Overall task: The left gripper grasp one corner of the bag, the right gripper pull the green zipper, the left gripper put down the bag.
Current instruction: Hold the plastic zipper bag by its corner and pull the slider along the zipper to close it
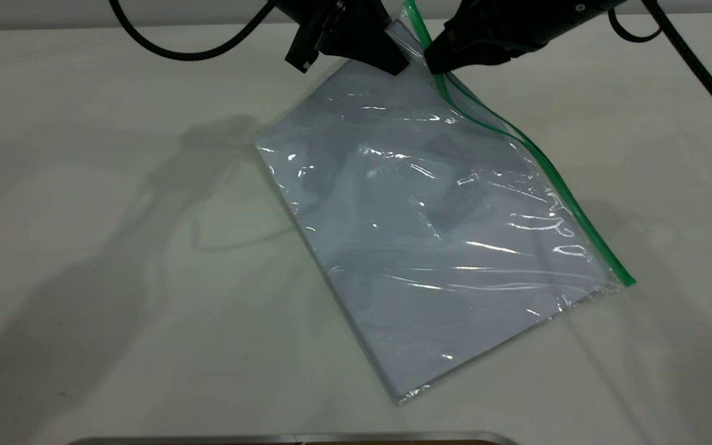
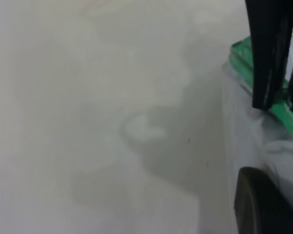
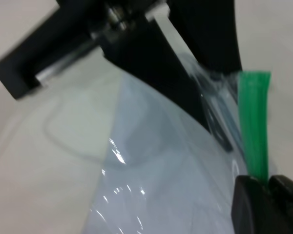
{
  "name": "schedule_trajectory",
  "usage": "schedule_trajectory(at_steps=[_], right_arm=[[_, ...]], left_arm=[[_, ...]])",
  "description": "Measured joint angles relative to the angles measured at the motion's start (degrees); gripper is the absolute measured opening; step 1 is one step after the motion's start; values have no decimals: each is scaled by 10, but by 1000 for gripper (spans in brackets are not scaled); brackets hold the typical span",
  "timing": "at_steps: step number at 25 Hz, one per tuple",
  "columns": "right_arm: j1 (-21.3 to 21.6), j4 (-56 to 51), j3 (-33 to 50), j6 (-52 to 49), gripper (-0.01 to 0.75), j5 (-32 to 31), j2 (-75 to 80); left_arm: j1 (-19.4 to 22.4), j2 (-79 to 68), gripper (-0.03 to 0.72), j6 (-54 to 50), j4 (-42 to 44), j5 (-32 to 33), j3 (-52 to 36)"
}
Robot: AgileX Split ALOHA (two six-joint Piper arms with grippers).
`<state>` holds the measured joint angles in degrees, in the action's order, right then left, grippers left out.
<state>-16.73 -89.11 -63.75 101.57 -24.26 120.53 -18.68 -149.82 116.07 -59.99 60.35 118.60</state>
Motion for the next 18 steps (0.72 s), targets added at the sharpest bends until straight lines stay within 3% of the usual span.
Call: schedule_trajectory(at_steps=[18], right_arm=[[-4, 28, -3, -5, 35, 74, 6]], left_arm=[[30, 0, 53, -22, -20, 11, 0]])
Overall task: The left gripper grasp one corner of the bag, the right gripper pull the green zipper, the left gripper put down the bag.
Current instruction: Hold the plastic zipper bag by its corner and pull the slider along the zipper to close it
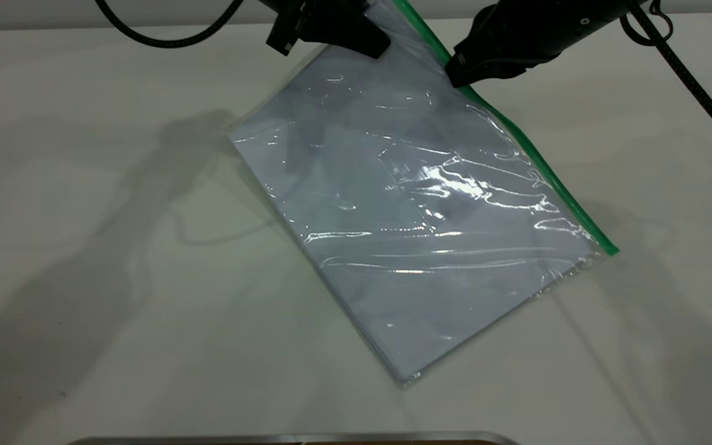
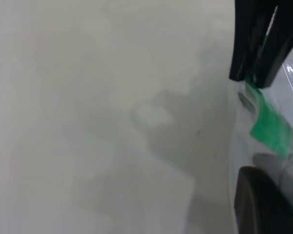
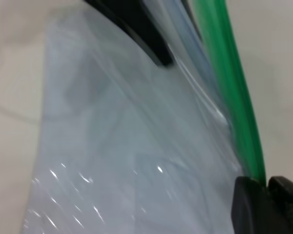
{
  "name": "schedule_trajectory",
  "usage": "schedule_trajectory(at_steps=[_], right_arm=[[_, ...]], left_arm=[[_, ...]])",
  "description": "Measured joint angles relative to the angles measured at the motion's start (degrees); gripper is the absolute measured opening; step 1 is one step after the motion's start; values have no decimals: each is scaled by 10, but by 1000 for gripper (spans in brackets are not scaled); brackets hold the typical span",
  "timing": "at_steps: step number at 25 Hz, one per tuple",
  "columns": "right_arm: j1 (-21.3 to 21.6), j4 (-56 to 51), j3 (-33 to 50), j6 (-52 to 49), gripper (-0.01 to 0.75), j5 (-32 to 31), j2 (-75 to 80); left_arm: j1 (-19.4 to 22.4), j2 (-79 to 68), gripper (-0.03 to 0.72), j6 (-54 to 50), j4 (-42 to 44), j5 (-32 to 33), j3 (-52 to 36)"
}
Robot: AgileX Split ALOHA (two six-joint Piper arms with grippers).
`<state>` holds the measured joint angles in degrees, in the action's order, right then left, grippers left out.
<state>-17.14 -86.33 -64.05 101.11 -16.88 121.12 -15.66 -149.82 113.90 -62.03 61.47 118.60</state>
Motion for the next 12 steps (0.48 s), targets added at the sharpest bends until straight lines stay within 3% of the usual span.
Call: schedule_trajectory(at_steps=[12], right_arm=[[0, 11, 11, -1, 35, 39, 21]], left_arm=[[23, 0, 53, -18, 0, 17, 0]])
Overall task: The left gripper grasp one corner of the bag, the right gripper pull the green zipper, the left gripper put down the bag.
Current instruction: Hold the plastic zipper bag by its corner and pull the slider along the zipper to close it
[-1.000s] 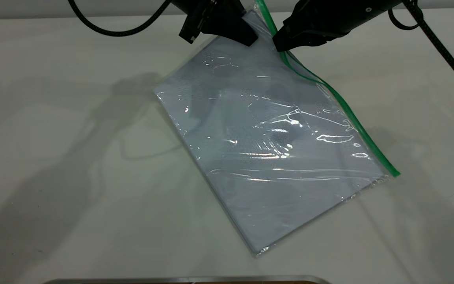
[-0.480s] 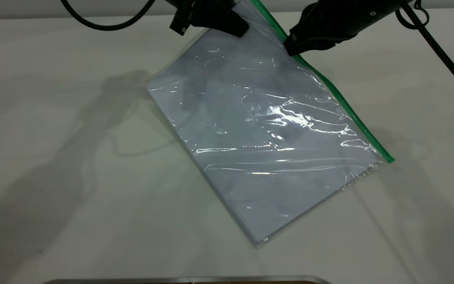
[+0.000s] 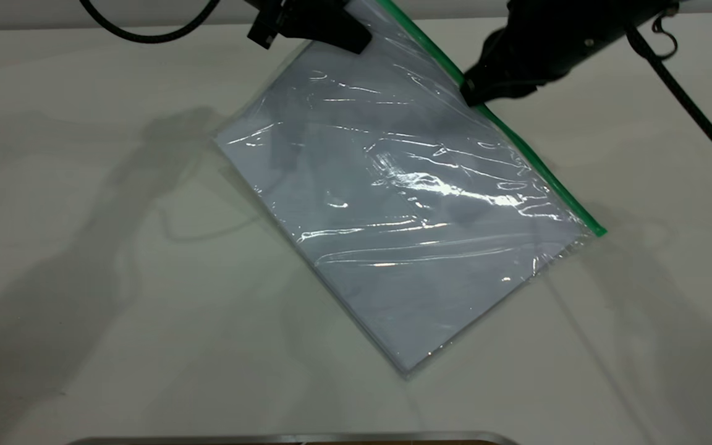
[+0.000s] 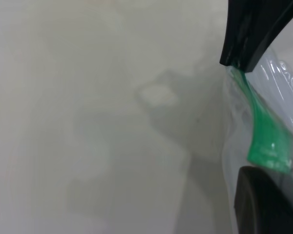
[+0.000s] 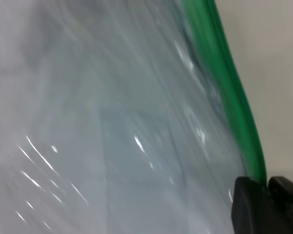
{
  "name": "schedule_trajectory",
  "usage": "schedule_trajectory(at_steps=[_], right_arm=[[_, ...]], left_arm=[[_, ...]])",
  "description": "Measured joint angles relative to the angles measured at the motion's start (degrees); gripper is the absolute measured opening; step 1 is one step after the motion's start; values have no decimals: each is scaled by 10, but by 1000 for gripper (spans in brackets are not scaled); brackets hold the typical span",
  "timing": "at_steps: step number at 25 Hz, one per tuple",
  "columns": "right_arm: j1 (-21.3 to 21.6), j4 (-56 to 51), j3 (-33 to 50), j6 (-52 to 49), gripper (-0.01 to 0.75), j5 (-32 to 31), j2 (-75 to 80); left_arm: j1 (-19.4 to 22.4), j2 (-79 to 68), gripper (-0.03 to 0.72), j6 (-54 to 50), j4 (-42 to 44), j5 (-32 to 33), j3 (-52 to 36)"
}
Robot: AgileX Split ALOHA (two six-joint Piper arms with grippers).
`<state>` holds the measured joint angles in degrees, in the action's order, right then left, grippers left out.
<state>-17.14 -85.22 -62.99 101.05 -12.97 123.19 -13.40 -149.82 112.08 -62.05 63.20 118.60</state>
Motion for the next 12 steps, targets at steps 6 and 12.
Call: schedule_trajectory(at_steps=[6, 12], right_arm=[[2, 0, 26, 0, 35, 27, 1], [12, 0, 46, 0, 35, 35, 1]], left_arm=[[18, 0, 53, -7, 1, 11, 0], [25, 0, 53, -9, 12, 22, 0]])
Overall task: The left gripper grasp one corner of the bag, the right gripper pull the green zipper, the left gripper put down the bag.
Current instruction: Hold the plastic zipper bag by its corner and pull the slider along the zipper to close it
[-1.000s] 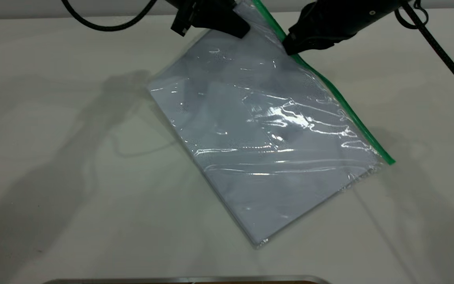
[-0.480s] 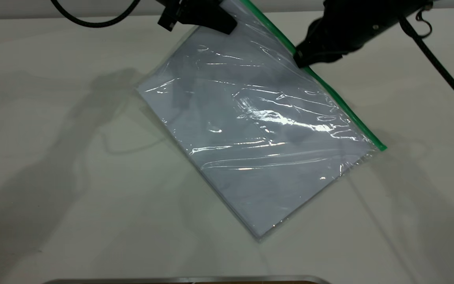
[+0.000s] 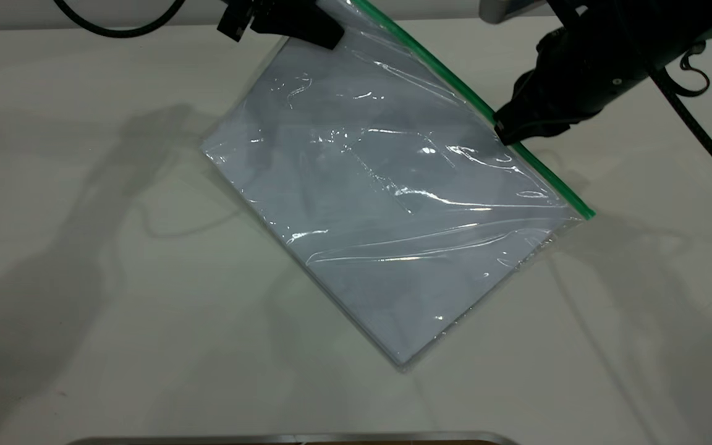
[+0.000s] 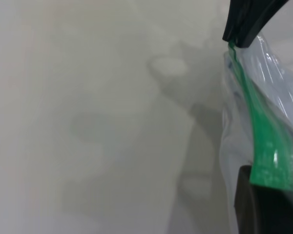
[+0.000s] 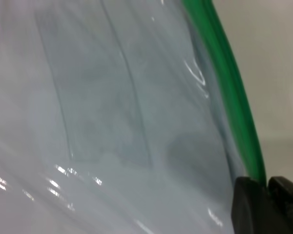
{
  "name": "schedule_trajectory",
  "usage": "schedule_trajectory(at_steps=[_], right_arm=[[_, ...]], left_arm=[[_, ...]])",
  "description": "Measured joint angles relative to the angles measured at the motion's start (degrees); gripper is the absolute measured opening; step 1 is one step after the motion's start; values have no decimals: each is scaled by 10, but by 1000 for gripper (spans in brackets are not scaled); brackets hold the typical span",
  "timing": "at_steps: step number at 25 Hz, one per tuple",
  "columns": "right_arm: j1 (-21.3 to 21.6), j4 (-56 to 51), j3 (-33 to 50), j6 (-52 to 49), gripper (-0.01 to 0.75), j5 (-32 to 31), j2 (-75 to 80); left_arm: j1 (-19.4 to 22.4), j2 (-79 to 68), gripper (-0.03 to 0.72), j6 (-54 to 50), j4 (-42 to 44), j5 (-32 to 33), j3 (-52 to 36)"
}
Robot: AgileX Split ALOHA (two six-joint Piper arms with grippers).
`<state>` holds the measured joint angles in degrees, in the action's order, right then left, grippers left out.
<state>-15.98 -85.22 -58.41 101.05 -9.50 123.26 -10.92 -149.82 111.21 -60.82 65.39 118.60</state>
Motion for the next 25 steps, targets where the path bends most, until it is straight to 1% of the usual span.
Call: schedule_trajectory(at_steps=[7, 13, 21, 25], right_arm=[[0, -1, 42, -1, 35, 32, 0], [0, -3, 72, -6, 35, 46, 0], [1, -4, 102, -11, 35, 75, 0], [1, -4, 107, -11, 38, 77, 0]], left_arm=[[4, 0, 53, -6, 19, 1, 0], [5, 0, 53, -7, 45, 1, 0], [5, 0, 53, -15, 80, -2, 0], [5, 0, 53, -16, 83, -3, 0]])
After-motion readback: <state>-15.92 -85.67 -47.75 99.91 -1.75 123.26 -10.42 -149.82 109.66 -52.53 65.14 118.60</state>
